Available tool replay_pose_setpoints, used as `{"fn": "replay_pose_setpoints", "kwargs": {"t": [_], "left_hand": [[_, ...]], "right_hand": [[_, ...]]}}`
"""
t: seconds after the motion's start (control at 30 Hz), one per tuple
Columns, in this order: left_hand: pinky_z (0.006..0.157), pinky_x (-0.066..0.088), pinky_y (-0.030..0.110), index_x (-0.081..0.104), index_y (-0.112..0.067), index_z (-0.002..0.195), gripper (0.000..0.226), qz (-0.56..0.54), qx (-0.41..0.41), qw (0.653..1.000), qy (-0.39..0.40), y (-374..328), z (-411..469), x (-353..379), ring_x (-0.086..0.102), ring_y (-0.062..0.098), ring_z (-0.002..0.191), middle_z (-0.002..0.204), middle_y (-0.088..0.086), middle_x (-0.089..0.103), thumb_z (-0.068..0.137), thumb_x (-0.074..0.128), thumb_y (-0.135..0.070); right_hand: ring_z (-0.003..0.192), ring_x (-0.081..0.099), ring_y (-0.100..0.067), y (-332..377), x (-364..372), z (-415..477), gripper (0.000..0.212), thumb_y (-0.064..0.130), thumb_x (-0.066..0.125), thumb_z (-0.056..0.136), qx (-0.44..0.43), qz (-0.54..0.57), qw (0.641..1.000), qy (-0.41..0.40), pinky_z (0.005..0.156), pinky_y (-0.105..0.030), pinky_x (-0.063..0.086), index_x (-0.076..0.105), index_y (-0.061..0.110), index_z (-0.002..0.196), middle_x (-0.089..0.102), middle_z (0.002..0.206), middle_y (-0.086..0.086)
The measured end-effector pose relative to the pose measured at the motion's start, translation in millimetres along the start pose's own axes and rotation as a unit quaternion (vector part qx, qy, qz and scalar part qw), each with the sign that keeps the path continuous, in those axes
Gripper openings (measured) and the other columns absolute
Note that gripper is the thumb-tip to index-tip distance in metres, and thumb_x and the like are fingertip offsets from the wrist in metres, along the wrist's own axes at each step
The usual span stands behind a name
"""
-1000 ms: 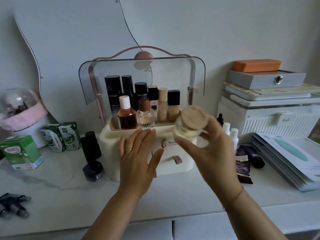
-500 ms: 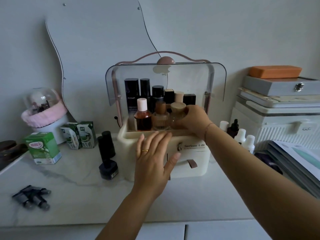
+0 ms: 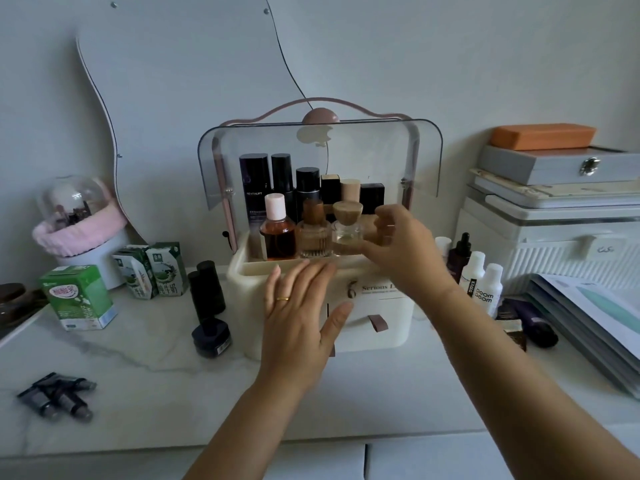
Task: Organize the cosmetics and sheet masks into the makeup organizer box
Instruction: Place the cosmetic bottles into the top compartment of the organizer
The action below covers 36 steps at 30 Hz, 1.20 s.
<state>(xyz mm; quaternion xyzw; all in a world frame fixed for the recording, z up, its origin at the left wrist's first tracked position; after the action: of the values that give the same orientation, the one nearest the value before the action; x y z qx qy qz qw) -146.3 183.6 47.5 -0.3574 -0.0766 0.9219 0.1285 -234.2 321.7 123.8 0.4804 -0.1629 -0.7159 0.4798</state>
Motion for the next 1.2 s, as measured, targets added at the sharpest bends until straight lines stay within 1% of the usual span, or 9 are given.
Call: {"fn": "replay_pose_setpoints", "kwargs": {"t": [0.1, 0.23, 0.33, 0.43, 0.57, 0.7, 0.9, 1.03, 1.2], "left_hand": [[0.118, 0.007, 0.038, 0.048, -0.019, 0.136, 0.057, 0.002, -0.003, 1.000, -0.011, -0.7, 0.5, 1.4, 0.035, 0.013, 0.135, 0.139, -0.005, 0.051, 0.098, 0.024, -0.054], [0.117, 0.011, 0.040, 0.054, -0.017, 0.130, 0.054, 0.002, -0.015, 0.999, -0.040, -2.7, 0.9, 6.7, 0.041, 0.017, 0.130, 0.133, -0.001, 0.056, 0.097, 0.028, -0.051], [0.117, 0.012, 0.040, 0.056, -0.016, 0.127, 0.051, -0.001, -0.022, 0.998, -0.067, -4.4, 1.6, 10.9, 0.044, 0.019, 0.127, 0.129, 0.001, 0.058, 0.097, 0.030, -0.049], [0.116, 0.012, 0.042, 0.057, -0.016, 0.125, 0.050, -0.001, -0.025, 0.997, -0.078, -5.3, 1.8, 12.7, 0.044, 0.019, 0.126, 0.127, 0.002, 0.059, 0.097, 0.031, -0.048], [0.116, 0.012, 0.042, 0.056, -0.016, 0.125, 0.048, 0.000, -0.024, 0.997, -0.071, -5.8, 1.7, 11.1, 0.044, 0.019, 0.126, 0.127, 0.002, 0.059, 0.096, 0.032, -0.046], [0.116, 0.012, 0.043, 0.057, -0.015, 0.125, 0.046, 0.005, -0.025, 0.998, -0.057, -5.8, 1.3, 9.7, 0.046, 0.021, 0.126, 0.128, 0.001, 0.059, 0.095, 0.036, -0.043], [0.116, 0.014, 0.045, 0.058, -0.015, 0.124, 0.047, 0.001, -0.029, 0.998, -0.059, -6.3, 1.9, 10.5, 0.046, 0.021, 0.126, 0.127, 0.002, 0.059, 0.095, 0.035, -0.044], [0.118, 0.009, 0.042, 0.055, -0.019, 0.127, 0.049, -0.015, -0.037, 0.998, -0.046, -6.0, 0.9, 9.7, 0.042, 0.017, 0.129, 0.130, -0.002, 0.057, 0.097, 0.031, -0.049], [0.118, 0.008, 0.039, 0.054, -0.019, 0.128, 0.055, -0.008, -0.031, 0.999, -0.022, -6.6, -0.3, 3.6, 0.042, 0.016, 0.130, 0.131, -0.004, 0.056, 0.097, 0.025, -0.054]], "right_hand": [[0.088, 0.063, -0.002, -28.8, -24.9, -46.1, 0.032, 0.030, 0.070, 0.079, -0.034, 0.071, 0.985, -0.151, 0.077, -0.017, 0.051, 0.059, 0.026, 0.109, 0.064, 0.093, 0.014], [0.093, 0.057, -0.022, -103.3, -53.8, -69.1, 0.038, 0.022, 0.073, 0.078, 0.099, -0.015, 0.953, -0.287, 0.079, -0.027, 0.044, 0.059, 0.012, 0.112, 0.057, 0.105, -0.006], [0.103, 0.047, -0.025, -146.6, -63.8, -61.6, 0.047, 0.027, 0.074, 0.077, 0.172, -0.068, 0.955, -0.232, 0.080, -0.028, 0.037, 0.056, 0.006, 0.115, 0.052, 0.112, -0.012], [0.092, 0.047, -0.025, -165.7, -63.7, -49.6, 0.041, 0.033, 0.072, 0.078, 0.178, -0.080, 0.966, -0.172, 0.072, -0.031, 0.036, 0.058, 0.004, 0.104, 0.054, 0.098, -0.009], [0.080, 0.057, -0.029, -170.4, -61.9, -39.5, 0.024, 0.033, 0.068, 0.080, 0.179, -0.059, 0.967, -0.170, 0.066, -0.037, 0.044, 0.062, 0.010, 0.085, 0.063, 0.084, -0.009], [0.079, 0.062, -0.023, -161.2, -62.9, -43.1, 0.016, 0.031, 0.069, 0.080, 0.198, -0.014, 0.963, -0.179, 0.068, -0.034, 0.046, 0.065, 0.017, 0.088, 0.068, 0.083, -0.002], [0.068, 0.059, -0.009, -86.8, -74.7, -65.5, 0.021, 0.039, 0.071, 0.076, 0.051, 0.007, 0.975, -0.214, 0.054, -0.014, 0.042, 0.064, 0.028, 0.092, 0.065, 0.076, 0.007], [0.071, 0.060, -0.004, -11.8, -64.3, -64.6, 0.023, 0.047, 0.063, 0.075, -0.094, 0.033, 0.985, -0.140, 0.060, -0.012, 0.049, 0.055, 0.037, 0.094, 0.062, 0.079, 0.016], [0.071, 0.058, -0.006, 13.1, -30.1, -14.7, 0.023, 0.036, 0.067, 0.082, -0.082, -0.044, 0.988, -0.128, 0.065, -0.017, 0.049, 0.061, 0.017, 0.095, 0.062, 0.085, 0.007]]}}
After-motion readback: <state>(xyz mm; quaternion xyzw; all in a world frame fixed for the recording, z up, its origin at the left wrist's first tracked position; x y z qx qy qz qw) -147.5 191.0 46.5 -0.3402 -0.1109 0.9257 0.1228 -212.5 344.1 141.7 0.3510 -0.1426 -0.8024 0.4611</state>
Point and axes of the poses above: each hand's wrist, its own z-axis towards the middle knuckle, its own x-axis out of the palm, y = z × x, the point moved 1 cm from there along z, towards the middle knuckle
